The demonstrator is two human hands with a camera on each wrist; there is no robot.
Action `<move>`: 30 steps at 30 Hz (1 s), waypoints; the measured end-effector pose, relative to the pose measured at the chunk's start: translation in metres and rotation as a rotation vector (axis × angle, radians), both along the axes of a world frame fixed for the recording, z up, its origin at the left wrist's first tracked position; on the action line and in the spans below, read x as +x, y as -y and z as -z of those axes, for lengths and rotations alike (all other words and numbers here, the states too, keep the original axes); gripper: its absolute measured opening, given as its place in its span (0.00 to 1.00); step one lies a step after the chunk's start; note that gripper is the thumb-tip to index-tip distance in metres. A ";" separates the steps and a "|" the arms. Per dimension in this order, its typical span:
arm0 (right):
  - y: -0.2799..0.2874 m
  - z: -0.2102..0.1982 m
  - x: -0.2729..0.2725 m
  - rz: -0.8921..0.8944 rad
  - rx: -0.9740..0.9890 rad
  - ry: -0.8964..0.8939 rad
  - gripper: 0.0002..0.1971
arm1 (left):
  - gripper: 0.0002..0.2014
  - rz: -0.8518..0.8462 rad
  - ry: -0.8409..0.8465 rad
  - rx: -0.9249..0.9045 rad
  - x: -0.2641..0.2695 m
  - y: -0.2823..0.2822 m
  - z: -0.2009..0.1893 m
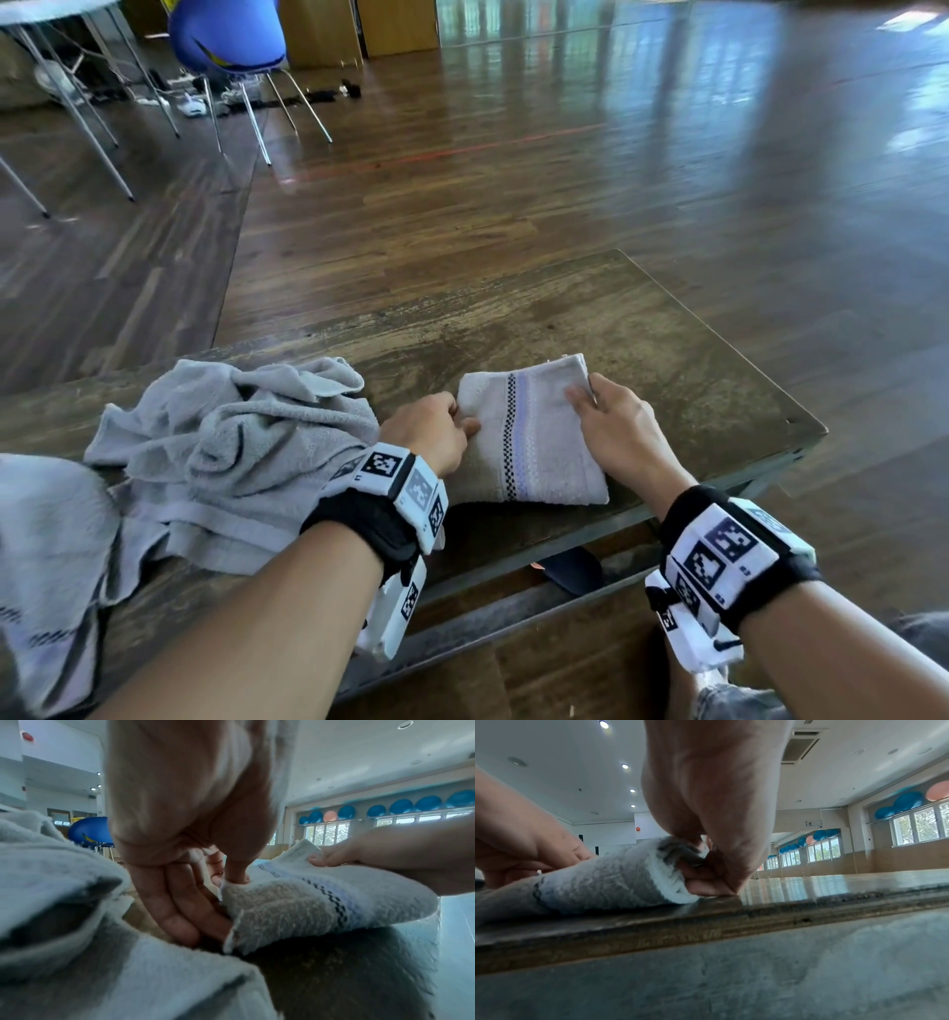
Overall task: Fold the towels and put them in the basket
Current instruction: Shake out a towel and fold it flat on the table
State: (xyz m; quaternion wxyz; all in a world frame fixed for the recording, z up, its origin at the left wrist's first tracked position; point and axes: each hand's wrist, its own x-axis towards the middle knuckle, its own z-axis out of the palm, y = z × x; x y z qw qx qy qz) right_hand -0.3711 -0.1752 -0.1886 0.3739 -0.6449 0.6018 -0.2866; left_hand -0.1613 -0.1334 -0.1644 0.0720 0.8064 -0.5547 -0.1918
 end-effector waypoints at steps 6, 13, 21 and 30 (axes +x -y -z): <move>-0.002 -0.002 0.004 0.047 -0.015 -0.076 0.18 | 0.14 -0.013 0.004 -0.002 -0.004 -0.002 0.000; -0.007 -0.002 -0.008 -0.121 -0.213 -0.126 0.21 | 0.10 -0.104 -0.171 0.185 -0.007 -0.001 -0.017; -0.014 -0.004 -0.025 -0.130 -0.154 -0.066 0.14 | 0.09 0.020 0.084 -0.456 -0.016 -0.015 -0.019; -0.033 0.007 -0.041 -0.274 -0.356 -0.082 0.10 | 0.06 0.281 -0.052 -0.304 -0.042 -0.026 -0.003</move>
